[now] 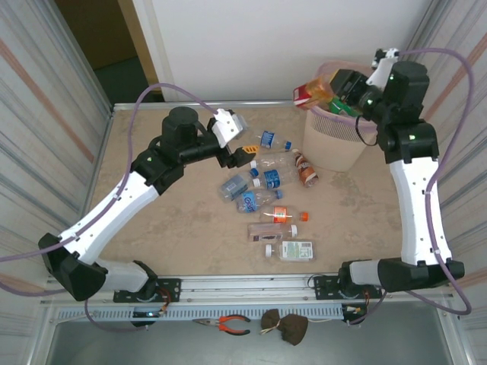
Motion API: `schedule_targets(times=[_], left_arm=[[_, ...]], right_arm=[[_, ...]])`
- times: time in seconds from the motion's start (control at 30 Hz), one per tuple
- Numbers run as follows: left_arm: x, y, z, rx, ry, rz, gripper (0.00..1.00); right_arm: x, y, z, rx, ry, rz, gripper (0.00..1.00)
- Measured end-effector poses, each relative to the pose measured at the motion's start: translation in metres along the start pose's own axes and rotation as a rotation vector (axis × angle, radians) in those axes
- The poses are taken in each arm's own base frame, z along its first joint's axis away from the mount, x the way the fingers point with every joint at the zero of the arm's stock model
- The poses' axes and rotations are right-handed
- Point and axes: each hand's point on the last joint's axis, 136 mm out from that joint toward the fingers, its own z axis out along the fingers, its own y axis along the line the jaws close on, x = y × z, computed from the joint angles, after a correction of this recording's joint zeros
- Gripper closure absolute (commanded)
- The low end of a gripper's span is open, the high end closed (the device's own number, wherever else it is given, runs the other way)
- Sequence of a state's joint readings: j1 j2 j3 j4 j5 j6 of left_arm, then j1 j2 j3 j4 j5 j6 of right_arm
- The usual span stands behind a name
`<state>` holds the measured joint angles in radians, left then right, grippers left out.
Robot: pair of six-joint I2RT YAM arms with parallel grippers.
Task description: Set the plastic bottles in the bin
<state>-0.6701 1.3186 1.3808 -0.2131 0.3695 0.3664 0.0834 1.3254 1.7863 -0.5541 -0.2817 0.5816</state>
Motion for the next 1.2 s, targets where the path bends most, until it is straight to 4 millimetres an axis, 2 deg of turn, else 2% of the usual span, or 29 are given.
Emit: schedule_targets(times=[0.1, 0.2, 0.4, 0.77, 1.07, 1.2], left_arm=[[0.001, 0.001, -0.002, -0.008, 0.007, -0.002, 0.23], [0.004, 0.000, -0.006, -0.017, 0.012, -0.003, 0.22], [0.001, -0.002, -0.016, -0.030, 0.009, -0.005, 0.22], [0.010, -0.004, -0.018, -0.034, 0.028, -0.037, 0.23], [0.014, -0.005, -0.017, -0.032, 0.036, -0.055, 0.22], [0.020, -0.006, -0.015, -0.028, 0.047, -0.067, 0.23]], right_arm=[[-0.024, -0.018, -0.001, 0.082, -0.069, -0.048, 0.70], [-0.039, -0.039, 0.006, 0.172, -0.105, -0.097, 0.70], [-0.049, -0.090, 0.038, 0.359, -0.102, -0.216, 0.70], [-0.035, -0.177, 0.100, 0.630, 0.005, -0.475, 0.70], [-0.010, -0.230, 0.138, 0.746, 0.139, -0.671, 0.68], [0.002, -0.248, 0.150, 0.772, 0.192, -0.726, 0.67]])
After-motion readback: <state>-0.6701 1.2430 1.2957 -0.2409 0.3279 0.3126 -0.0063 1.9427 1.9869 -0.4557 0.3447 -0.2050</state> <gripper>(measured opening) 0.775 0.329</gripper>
